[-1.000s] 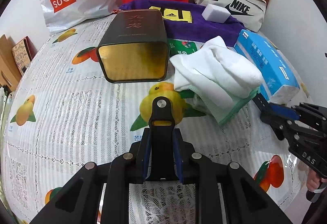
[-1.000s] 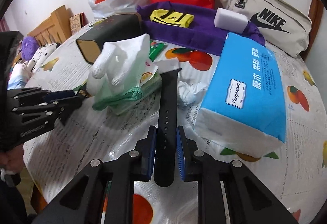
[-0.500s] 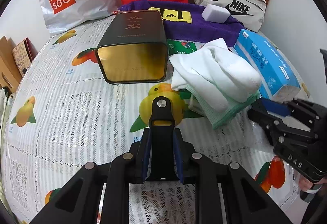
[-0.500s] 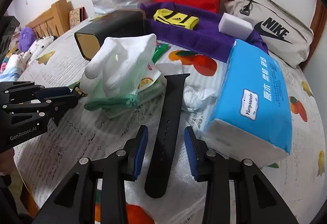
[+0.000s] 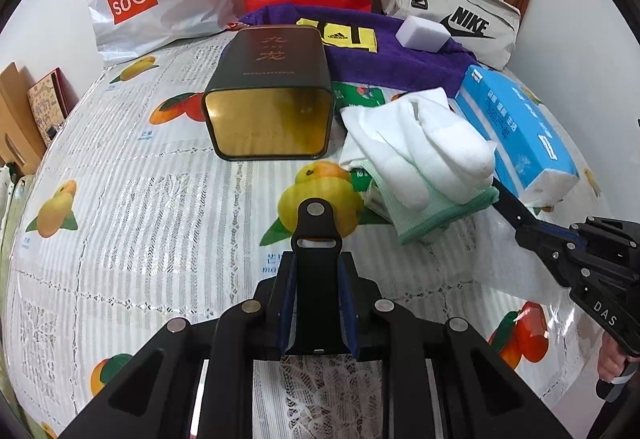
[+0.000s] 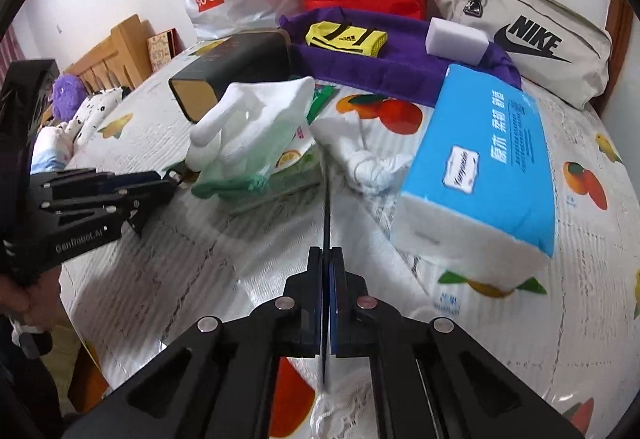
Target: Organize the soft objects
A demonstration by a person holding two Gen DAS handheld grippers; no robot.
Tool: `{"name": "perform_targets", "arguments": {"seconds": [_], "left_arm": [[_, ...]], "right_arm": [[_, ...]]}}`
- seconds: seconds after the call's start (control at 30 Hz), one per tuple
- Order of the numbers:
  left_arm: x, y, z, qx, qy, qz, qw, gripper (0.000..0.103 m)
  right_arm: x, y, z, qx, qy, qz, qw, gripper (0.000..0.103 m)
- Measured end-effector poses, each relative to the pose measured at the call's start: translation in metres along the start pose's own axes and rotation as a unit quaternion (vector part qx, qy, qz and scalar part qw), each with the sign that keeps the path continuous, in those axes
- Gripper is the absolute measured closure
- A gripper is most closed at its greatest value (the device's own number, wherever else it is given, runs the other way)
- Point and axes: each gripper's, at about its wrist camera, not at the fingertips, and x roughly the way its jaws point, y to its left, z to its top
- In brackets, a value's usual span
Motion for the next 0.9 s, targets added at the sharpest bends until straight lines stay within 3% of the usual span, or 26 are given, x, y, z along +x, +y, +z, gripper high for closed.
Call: {"name": "perform_targets", "arguments": {"seconds": [0.43, 0.9], "left_arm": [[0.005, -0.001, -0.004, -0.003, -0.007, -0.005, 1.0, 0.083], [0.003, -0.002, -0.004, -0.01, -0.007, 0.0, 0.9999, 0.083]], "right_arm": [[0.018, -0.006, 0.005, 0.013, -0.014, 0.014, 1.0, 0.1], [-0.032, -0.018, -0.019, 0.023, -0.023, -0.002, 0.999, 0.1]]}}
